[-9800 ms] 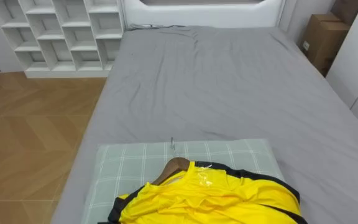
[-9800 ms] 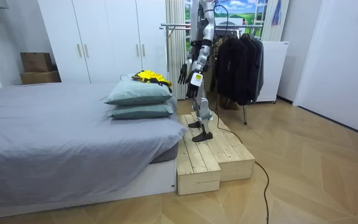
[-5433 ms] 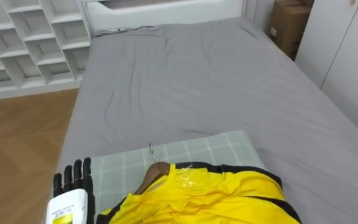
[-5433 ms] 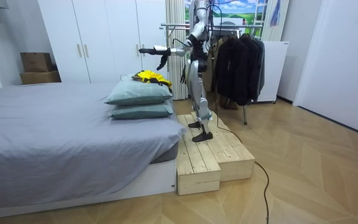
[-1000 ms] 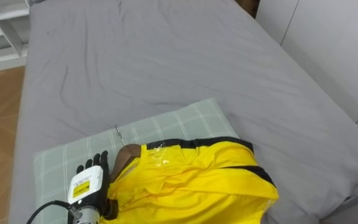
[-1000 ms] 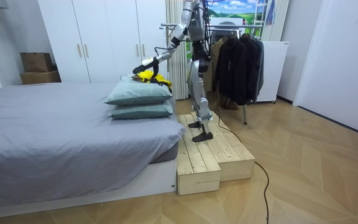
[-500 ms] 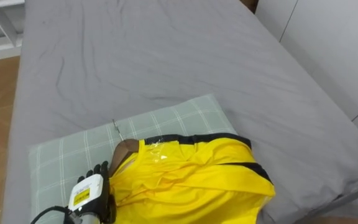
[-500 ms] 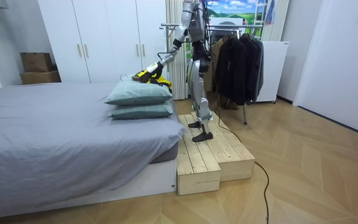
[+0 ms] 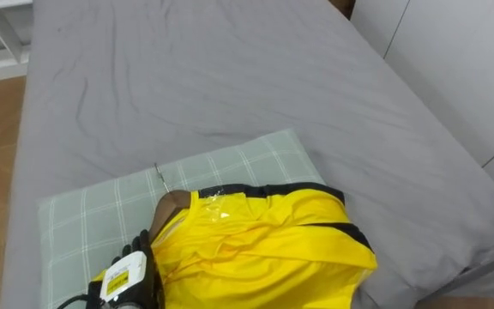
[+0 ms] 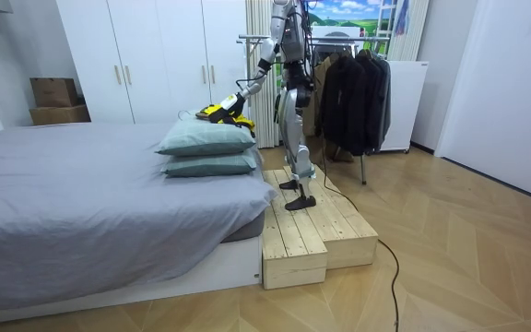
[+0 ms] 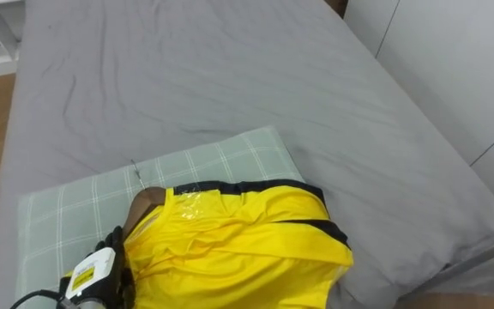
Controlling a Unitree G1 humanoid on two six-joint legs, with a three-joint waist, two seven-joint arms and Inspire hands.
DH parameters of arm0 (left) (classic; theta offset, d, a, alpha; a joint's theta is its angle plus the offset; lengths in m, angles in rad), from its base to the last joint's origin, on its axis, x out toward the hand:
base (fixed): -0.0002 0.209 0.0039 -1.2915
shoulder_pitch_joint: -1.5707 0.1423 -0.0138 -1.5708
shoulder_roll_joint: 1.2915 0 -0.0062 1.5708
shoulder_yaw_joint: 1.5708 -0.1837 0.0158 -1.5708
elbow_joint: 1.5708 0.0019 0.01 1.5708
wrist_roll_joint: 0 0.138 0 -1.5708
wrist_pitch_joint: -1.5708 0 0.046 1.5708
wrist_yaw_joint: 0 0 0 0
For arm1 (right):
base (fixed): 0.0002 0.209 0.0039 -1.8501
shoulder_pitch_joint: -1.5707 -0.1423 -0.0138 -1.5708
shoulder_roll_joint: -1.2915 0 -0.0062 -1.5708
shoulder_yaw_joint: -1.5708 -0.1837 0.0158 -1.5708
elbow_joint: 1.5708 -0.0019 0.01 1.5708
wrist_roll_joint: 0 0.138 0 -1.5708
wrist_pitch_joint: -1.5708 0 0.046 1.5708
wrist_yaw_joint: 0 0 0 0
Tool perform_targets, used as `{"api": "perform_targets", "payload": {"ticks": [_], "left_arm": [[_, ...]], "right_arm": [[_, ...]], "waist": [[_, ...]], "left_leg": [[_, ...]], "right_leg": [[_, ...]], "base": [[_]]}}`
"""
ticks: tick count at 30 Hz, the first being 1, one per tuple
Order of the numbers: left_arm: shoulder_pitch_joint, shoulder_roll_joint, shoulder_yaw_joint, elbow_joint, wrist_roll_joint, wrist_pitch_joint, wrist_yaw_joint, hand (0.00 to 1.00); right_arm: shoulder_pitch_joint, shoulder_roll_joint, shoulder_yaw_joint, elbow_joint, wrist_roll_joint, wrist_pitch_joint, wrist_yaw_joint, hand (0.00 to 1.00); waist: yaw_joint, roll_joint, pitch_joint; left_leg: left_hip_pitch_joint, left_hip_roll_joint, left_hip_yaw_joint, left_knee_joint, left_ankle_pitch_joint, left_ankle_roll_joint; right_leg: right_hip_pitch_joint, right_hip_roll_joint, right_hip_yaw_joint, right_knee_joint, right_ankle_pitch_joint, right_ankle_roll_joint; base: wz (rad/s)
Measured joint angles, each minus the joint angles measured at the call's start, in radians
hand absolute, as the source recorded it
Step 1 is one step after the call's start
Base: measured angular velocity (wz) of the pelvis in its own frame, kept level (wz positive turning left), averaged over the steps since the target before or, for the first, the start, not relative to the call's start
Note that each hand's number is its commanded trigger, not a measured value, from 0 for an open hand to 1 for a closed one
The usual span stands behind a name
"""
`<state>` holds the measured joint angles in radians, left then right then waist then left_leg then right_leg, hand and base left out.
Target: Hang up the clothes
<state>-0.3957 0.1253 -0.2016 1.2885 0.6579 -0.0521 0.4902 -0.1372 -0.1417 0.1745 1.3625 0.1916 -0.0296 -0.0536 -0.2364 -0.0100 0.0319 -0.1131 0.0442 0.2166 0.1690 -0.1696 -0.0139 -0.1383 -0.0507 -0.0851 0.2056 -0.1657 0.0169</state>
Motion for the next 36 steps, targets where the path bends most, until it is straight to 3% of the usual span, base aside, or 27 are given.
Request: {"api": "perform_targets", "payload": {"ticks": [16,22,32,36], "left_arm": [[-0.012,0.000,-0.001,0.001,-0.019,0.003,-0.002,0.00],[-0.040,0.005,0.001,0.003,-0.038,0.007,-0.045,0.00],[-0.088,0.020,-0.054,0.011,-0.075,0.038,-0.148,0.00],[-0.092,0.044,-0.078,0.009,-0.078,0.037,-0.197,0.00]], "right_arm": [[-0.006,0.000,0.001,0.001,0.008,0.001,0.001,0.00],[-0.007,-0.003,0.001,-0.007,-0.004,0.002,0.003,0.00],[-0.013,-0.023,0.001,-0.007,-0.028,0.007,0.005,0.00],[-0.016,-0.032,0.000,-0.005,-0.038,0.007,0.013,0.00]], "waist": [[0.000,0.000,-0.0002],[0.009,0.002,0.0002],[0.012,0.031,0.0043],[0.007,0.043,0.0071]], "left_leg": [[-0.020,0.002,0.002,0.015,0.000,0.000],[-0.043,0.004,0.003,0.029,0.000,0.000],[-0.049,0.004,0.003,0.031,0.003,0.005],[-0.047,0.004,0.006,0.030,0.004,0.005]], "right_leg": [[-0.021,-0.001,0.000,0.014,0.000,0.000],[-0.041,-0.001,0.001,0.021,0.002,-0.003],[-0.041,-0.002,-0.003,0.021,0.006,-0.006],[-0.041,-0.002,0.000,0.022,0.006,-0.006]], "base": [[0.00],[0.00],[0.00],[0.00]]}}
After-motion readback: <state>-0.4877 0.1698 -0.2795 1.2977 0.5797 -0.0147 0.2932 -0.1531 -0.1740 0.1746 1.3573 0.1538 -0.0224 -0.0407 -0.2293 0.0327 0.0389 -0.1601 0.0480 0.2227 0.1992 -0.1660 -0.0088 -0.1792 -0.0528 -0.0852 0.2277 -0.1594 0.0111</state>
